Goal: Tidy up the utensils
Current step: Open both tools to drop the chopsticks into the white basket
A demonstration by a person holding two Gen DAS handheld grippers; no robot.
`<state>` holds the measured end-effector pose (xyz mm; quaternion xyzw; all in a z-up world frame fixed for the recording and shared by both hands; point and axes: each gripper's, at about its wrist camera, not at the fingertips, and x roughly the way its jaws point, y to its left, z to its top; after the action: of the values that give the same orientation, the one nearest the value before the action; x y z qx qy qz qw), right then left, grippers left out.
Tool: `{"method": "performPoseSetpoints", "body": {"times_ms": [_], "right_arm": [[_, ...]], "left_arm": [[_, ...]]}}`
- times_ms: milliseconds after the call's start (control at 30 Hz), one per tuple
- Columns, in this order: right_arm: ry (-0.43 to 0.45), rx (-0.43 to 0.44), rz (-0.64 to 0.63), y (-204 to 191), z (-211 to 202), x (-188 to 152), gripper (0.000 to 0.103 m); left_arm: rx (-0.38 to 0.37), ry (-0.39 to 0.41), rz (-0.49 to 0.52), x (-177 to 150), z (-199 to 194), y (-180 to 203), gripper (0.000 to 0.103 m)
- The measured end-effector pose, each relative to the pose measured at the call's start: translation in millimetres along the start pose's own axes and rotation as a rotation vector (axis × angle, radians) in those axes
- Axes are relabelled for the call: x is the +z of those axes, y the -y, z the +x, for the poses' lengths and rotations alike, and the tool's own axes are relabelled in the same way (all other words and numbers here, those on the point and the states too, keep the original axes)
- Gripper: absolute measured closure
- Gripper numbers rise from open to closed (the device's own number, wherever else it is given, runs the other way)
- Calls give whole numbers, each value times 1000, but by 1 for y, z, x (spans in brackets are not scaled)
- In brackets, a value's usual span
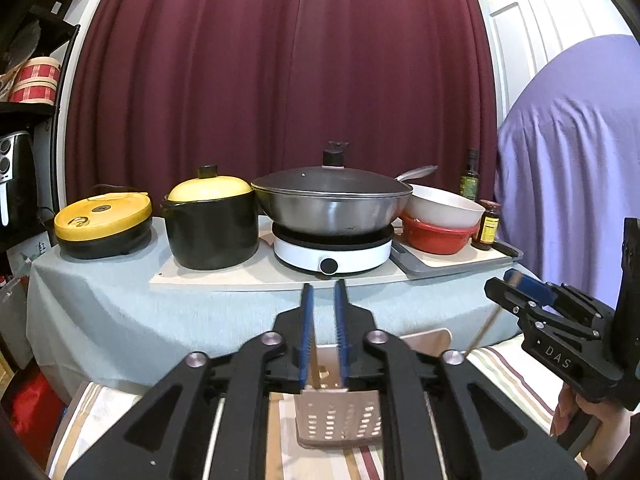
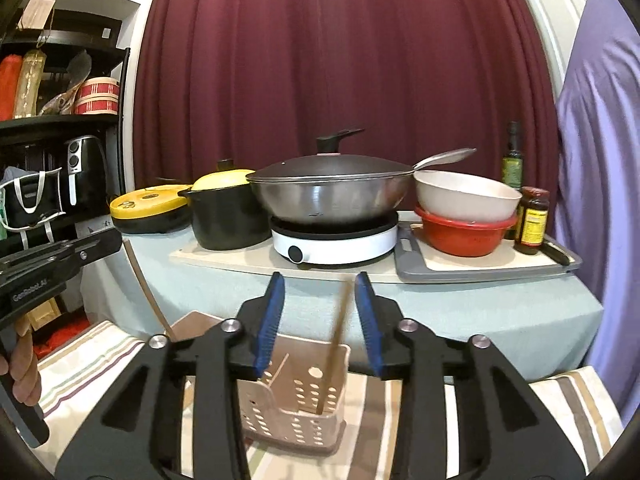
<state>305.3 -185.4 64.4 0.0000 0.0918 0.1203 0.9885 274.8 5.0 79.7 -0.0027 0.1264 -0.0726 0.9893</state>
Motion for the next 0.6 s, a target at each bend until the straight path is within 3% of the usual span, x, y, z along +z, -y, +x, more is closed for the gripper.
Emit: {"method": "performPoseSetpoints", "body": {"times_ms": [233, 433, 600], "right_arm": [[25, -25, 1, 3, -41, 1, 55], [22, -39, -2, 3, -85, -14, 55], [-19, -65, -1, 4, -124, -53, 55]], "left_arm": [[2, 19, -5, -8, -30, 2, 66], [8, 5, -12, -28, -60, 2, 64], [27, -35, -4, -60, -80, 7, 64]]}}
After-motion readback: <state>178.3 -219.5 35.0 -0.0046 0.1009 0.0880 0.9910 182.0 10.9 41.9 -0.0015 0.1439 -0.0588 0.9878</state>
